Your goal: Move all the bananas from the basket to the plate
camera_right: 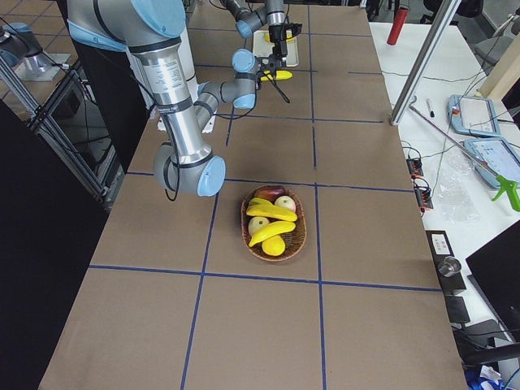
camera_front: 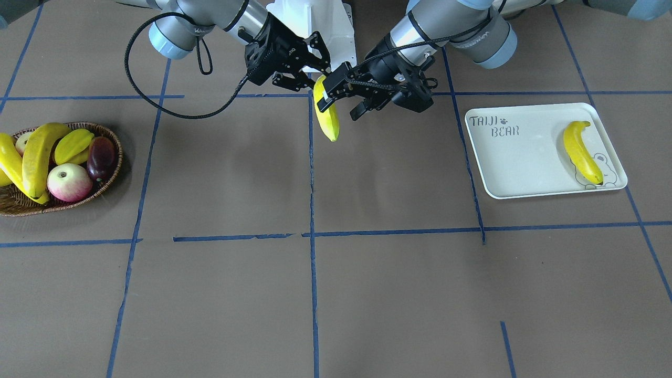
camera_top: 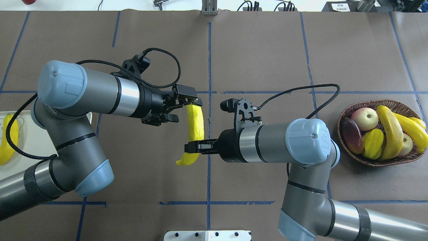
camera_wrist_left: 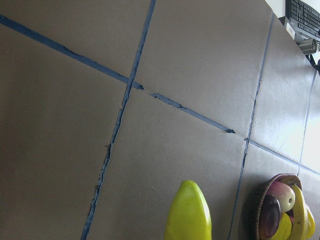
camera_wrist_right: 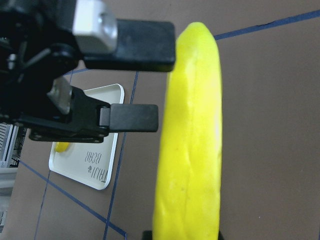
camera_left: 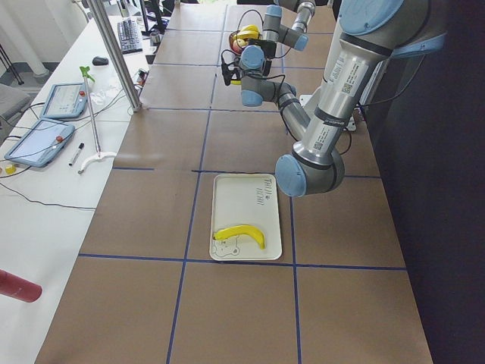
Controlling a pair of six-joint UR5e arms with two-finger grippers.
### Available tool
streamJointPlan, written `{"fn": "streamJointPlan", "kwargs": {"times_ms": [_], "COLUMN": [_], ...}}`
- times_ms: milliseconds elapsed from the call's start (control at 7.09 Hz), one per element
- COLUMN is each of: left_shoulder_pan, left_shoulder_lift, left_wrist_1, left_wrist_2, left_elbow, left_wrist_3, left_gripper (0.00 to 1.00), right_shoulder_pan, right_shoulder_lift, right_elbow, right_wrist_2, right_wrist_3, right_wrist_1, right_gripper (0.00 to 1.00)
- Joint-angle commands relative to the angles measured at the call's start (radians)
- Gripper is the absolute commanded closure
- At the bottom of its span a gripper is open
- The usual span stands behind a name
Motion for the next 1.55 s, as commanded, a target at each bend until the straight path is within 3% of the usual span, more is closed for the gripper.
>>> {"fn": "streamJointPlan", "kwargs": {"times_ms": [0, 423, 705, 988, 1411], "left_shoulder_pan": [0.025, 0.032, 0.033, 0.035, 0.035], "left_shoulder_lift": [-0.026, -0.024, -0.024, -0.024, -0.023], "left_wrist_1": [0.003, 0.002, 0.003, 0.000, -0.001], "left_wrist_2": [0.038, 0.045, 0.043, 0.043, 0.043], "left_elbow": [0.019, 0.027, 0.030, 0.030, 0.030], "left_wrist_3": [-0.008, -0.006, -0.008, -0.008, -0.006], "left_gripper": [0.00, 0.04, 0.34, 0.36, 0.53], "right_shoulder_pan": [-0.004, -0.004, -0.002, -0.002, -0.001], "right_shoulder_lift": [0.005, 0.005, 0.007, 0.008, 0.008], "right_elbow": [0.000, 0.000, 0.000, 0.000, 0.000], "right_wrist_2": [-0.004, -0.005, -0.005, -0.007, -0.010], "right_wrist_3": [0.002, 0.008, 0.008, 0.008, 0.008], "right_wrist_1": [0.000, 0.001, 0.001, 0.001, 0.001], "right_gripper": [0.96, 0.96, 0.96, 0.96, 0.96]}}
